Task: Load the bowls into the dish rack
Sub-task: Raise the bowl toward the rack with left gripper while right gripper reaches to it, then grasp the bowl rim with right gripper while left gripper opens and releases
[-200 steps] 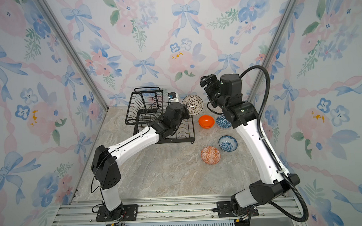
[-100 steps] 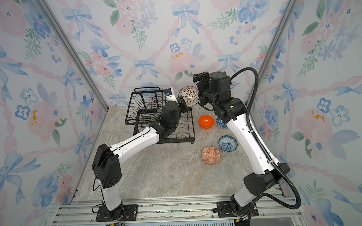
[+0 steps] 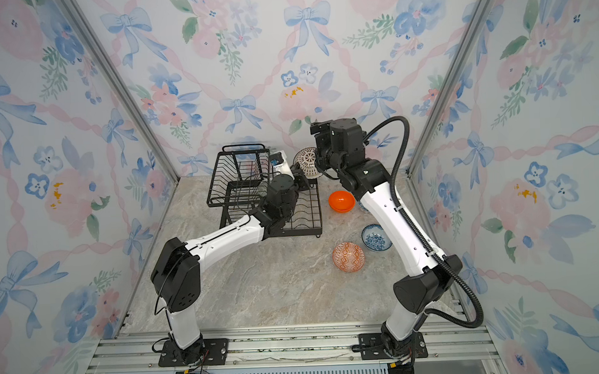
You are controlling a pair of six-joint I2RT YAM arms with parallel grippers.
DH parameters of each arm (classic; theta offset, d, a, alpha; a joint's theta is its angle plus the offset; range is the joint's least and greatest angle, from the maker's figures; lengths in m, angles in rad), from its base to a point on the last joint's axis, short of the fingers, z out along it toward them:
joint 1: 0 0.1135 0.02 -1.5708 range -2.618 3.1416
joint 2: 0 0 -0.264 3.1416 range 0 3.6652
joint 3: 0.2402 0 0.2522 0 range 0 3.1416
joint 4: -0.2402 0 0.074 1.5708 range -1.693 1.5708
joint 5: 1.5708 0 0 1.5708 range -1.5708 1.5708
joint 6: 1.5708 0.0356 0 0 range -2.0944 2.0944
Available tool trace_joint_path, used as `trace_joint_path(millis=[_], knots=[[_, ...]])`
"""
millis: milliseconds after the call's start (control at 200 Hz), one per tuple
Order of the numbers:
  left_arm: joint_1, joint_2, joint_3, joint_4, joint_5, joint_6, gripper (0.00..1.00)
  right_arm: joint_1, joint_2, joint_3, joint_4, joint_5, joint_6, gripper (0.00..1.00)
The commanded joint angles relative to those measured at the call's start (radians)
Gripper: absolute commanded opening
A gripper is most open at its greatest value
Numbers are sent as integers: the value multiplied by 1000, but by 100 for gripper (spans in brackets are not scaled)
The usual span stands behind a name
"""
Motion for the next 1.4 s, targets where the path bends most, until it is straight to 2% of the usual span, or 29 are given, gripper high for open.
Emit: trace_joint_path(millis=[0,165,280,475,810,1005,1280,1370,1390], knots=[[1,-70,6,111,-7,23,0,17,21,33,-13,36,42,88],[2,-89,-23,155,-4,41,0,25,32,25,-14,45,96,83],[0,-96,-35,159,-22,48,0,26,41,25,-10,50,109,73],[1,-107,-48,175,-37,61,0,27,87,64,-23,23,148,69],[2,-114,-69,178,-68,74,0,29,134,80,9,-4,187,47],[12,-119,-75,180,-84,84,0,29,155,84,20,-29,199,29],[32,-126,-90,179,-89,79,0,33,148,31,85,-41,209,9],[31,-117,-83,169,-87,77,0,37,151,23,107,-48,209,5],[31,-117,-83,167,-87,74,3,38,151,23,112,-49,210,4]])
